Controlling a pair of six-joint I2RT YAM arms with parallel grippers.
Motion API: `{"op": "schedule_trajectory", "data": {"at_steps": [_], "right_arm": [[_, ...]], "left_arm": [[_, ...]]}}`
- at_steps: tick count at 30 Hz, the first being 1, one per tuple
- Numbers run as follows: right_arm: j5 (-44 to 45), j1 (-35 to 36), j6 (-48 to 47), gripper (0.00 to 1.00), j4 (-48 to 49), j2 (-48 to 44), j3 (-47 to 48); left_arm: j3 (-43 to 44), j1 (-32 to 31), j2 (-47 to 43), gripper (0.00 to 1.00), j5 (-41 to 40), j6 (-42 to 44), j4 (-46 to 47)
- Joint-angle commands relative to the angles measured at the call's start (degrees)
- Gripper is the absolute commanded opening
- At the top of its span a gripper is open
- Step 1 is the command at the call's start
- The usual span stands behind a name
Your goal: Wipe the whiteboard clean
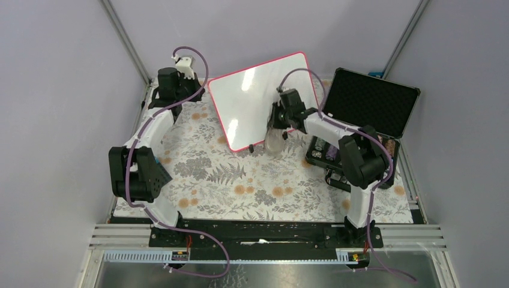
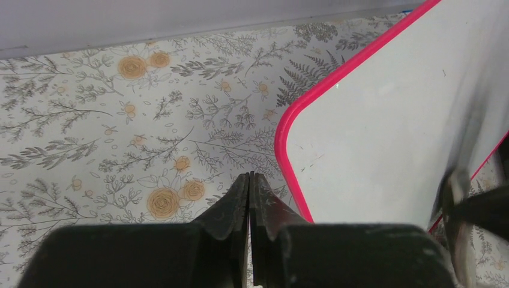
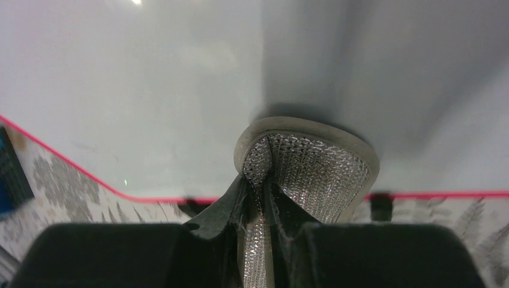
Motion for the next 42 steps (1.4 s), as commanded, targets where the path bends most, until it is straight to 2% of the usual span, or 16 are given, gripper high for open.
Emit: {"op": "schedule_trajectory", "data": {"at_steps": [1, 8, 13, 17, 20, 23, 27, 30, 32, 37, 42], "right_arm": [[-3.18, 3.5, 2.06, 0.0, 1.84, -7.0, -10.33], [-3.78, 4.53, 1.82, 0.0, 1.53, -17.59, -23.4], [-4.82, 5.96, -0.46, 0.02, 0.67, -24.3, -28.79], [-5.22, 6.33, -1.95, 0.22, 0.63, -27.71, -31.44], [-4.32, 6.26, -3.19, 0.39, -0.48, -30.26, -31.58], [-2.08, 6.37, -4.95, 0.67, -2.86, -34.46, -30.23], [3.55, 6.25, -8.61, 0.97, -7.26, -40.43, -25.93], [9.87, 6.17, -11.53, 1.0, -10.45, -44.76, -21.54], [14.89, 6.2, -12.39, 1.0, -11.94, -47.66, -18.61], [23.9, 6.22, -14.81, 1.0, -12.6, -56.24, -13.22], [27.44, 6.14, -17.11, 1.0, -12.76, -63.23, -8.5]], "left_arm": [[-0.15, 0.22, -5.15, 0.05, -2.91, -1.16, 2.85], [-0.31, 0.22, -6.5, 0.13, -3.67, -3.17, 2.87], [-0.56, -0.08, -8.2, 0.2, -3.17, -4.38, 2.85], [-0.56, -0.68, -10.9, 0.3, -2.7, -4.7, 2.85], [0.41, -1.98, -13.86, 0.44, -2.23, -3.48, 2.13], [2.14, -3.27, -16.72, 0.54, 1.41, -3.6, 0.38], [4.53, -6.1, -19.15, 0.65, 11.94, -5.4, -1.18], [5.99, -10.94, -21.56, 0.73, 13.91, -3.99, -3.02], [6.69, -13.5, -23.45, 0.97, 14.42, -3.79, -3.21], [8.42, -15.16, -28.24, 0.99, 15.08, -6.75, -0.52], [5.06, -15.16, -36.08, 0.99, 9.2, -8.31, 6.07]]}}
